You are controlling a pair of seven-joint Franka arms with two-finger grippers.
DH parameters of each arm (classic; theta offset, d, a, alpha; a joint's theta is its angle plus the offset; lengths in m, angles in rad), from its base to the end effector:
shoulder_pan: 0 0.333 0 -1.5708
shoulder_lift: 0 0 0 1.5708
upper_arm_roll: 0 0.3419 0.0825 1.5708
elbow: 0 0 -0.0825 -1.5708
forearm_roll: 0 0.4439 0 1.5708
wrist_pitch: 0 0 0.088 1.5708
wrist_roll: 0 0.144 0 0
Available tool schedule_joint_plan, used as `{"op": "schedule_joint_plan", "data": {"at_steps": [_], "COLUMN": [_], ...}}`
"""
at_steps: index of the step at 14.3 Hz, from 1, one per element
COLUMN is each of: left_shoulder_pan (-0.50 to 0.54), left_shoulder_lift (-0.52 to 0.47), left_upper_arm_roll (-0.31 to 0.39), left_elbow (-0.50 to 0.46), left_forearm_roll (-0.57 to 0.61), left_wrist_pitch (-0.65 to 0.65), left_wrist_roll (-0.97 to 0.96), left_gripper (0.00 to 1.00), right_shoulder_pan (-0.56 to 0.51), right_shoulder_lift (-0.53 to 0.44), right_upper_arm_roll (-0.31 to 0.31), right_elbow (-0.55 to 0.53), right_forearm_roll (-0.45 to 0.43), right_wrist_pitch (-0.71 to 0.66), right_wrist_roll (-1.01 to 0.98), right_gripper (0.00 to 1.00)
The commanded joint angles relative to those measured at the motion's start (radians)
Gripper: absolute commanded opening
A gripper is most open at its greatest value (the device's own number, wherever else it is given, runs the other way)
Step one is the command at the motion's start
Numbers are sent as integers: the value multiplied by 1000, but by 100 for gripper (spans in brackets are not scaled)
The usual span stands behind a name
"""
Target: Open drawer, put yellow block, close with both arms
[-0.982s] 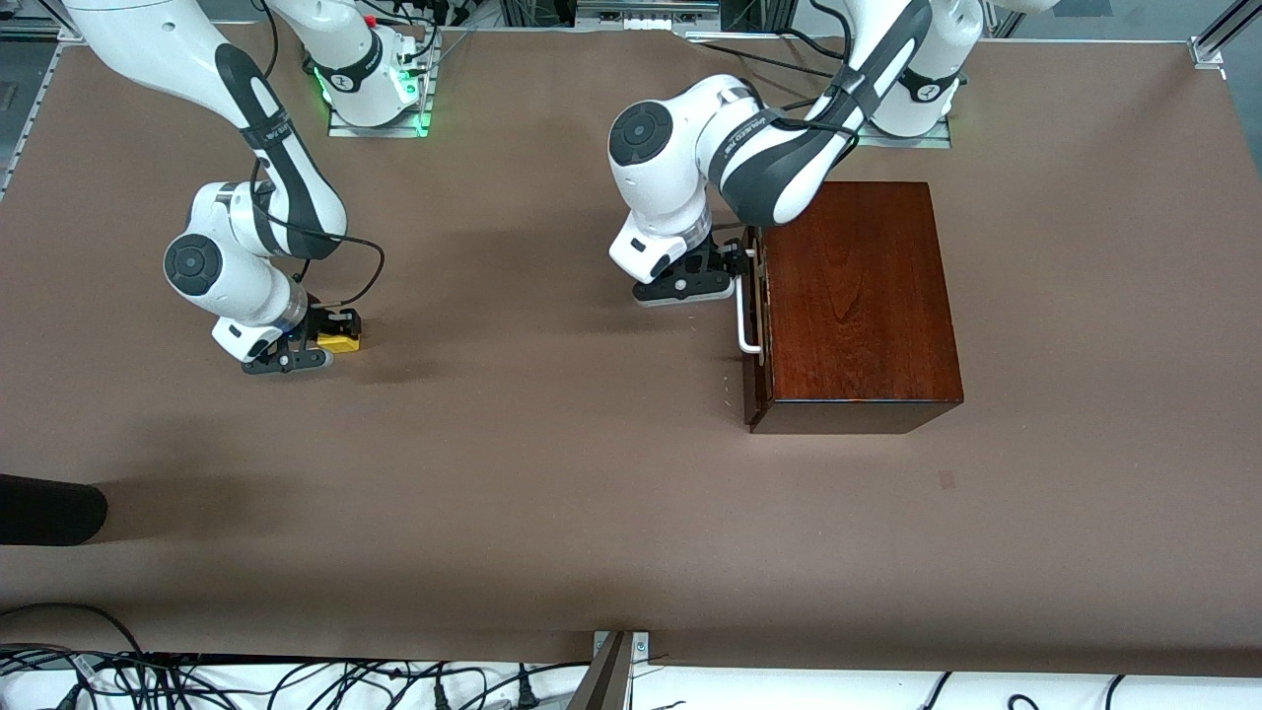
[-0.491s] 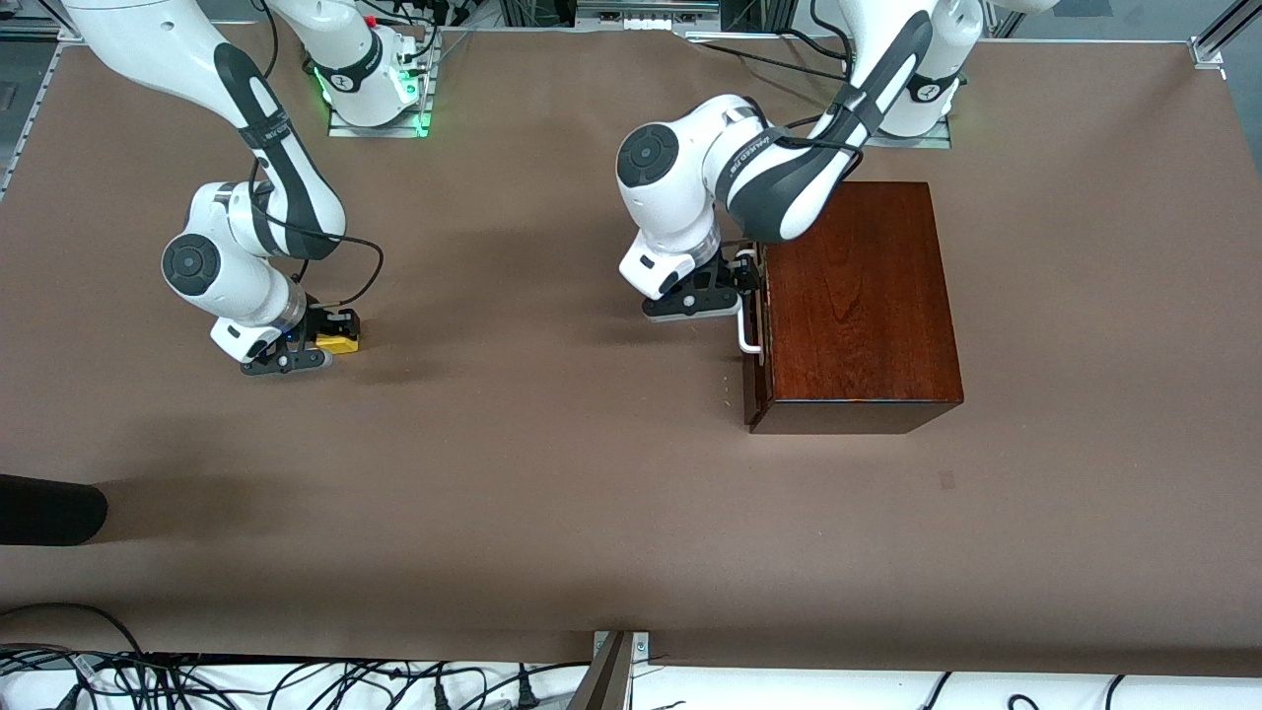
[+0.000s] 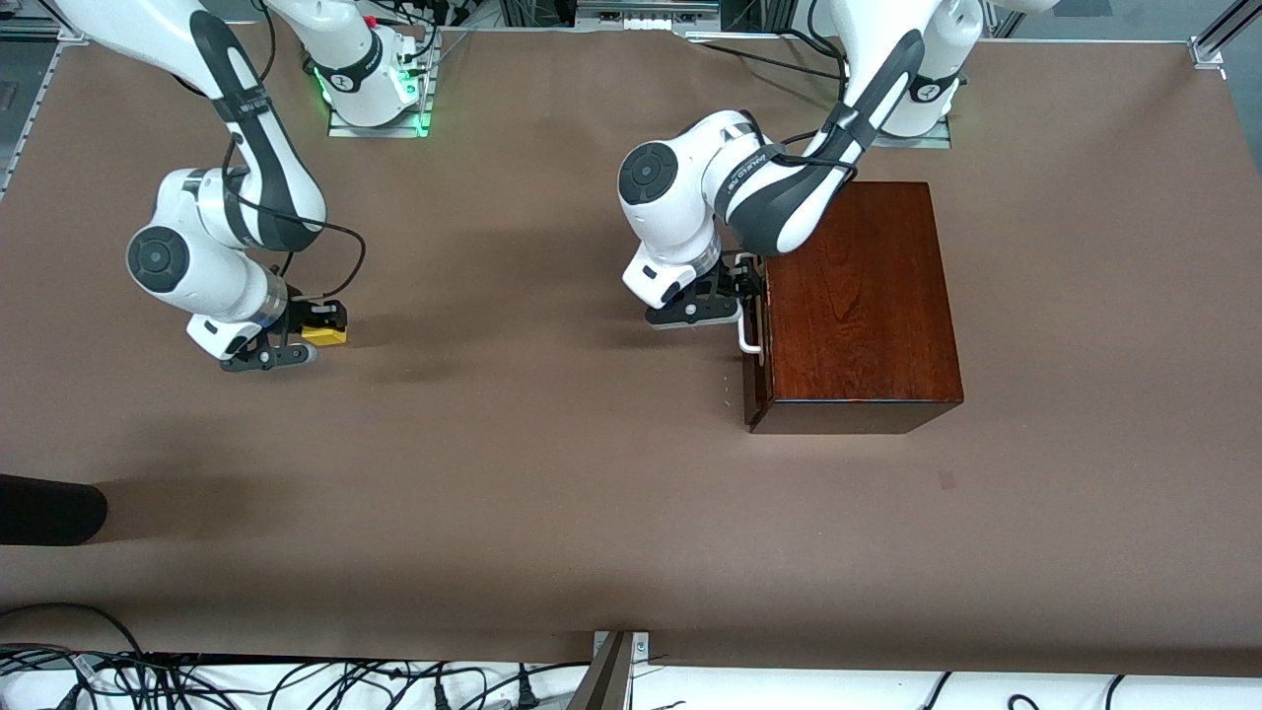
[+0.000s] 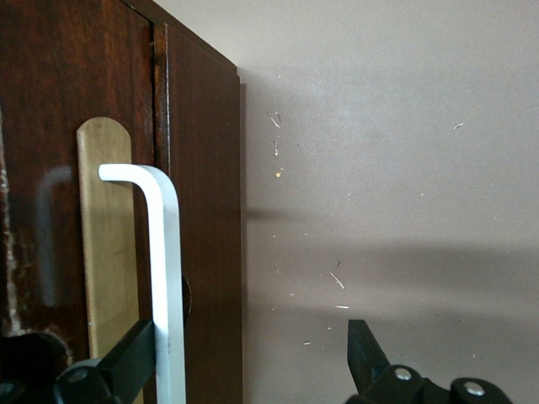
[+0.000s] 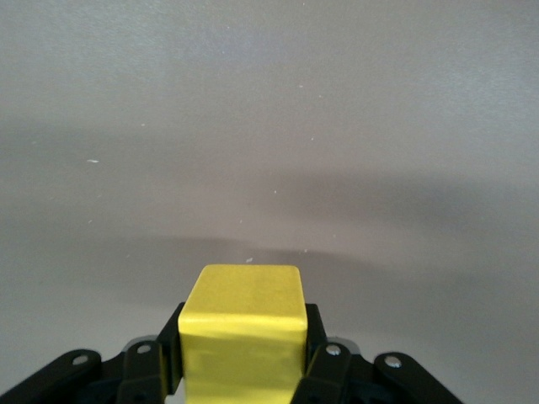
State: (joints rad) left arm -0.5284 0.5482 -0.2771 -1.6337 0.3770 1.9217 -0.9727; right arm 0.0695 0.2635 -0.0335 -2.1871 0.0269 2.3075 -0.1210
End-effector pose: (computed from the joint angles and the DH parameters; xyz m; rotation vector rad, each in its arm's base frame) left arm 0.5322 -0.4756 0.2465 -2.8434 -0.0237 -0.0035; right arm 0.5814 0.0217 0.1971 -3.1104 -0.2150 0.2222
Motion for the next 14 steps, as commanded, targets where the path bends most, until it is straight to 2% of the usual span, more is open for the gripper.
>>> {"op": "schedule_joint_plan", "data": {"at_steps": [1,10,14], "left_shoulder_pan": [-12,-28,-30], "left_shoulder_lift": [-2,19,21], "left_upper_arm_roll": [10,10,10], "left_elbow": [-14,-12,-8], "left_forearm_roll": [22,11,10], "left_wrist_pitch": [13,52,54], "left_wrist_roll": [12,-3,-4], "left_gripper": [100,100,100], "right_shoulder_pan": [-2,-4,-4], "right_shoulder_lift": [-32,-66,-66], "right_upper_arm_roll": [-2,-8,-14], "right_elbow": [39,133,167], "right_forearm_roll": [-7,-5,-5], "right_wrist_pitch": [-94,-255,-283], "right_wrist_roll": [-3,-2,-2], "right_gripper": [6,6,7]}}
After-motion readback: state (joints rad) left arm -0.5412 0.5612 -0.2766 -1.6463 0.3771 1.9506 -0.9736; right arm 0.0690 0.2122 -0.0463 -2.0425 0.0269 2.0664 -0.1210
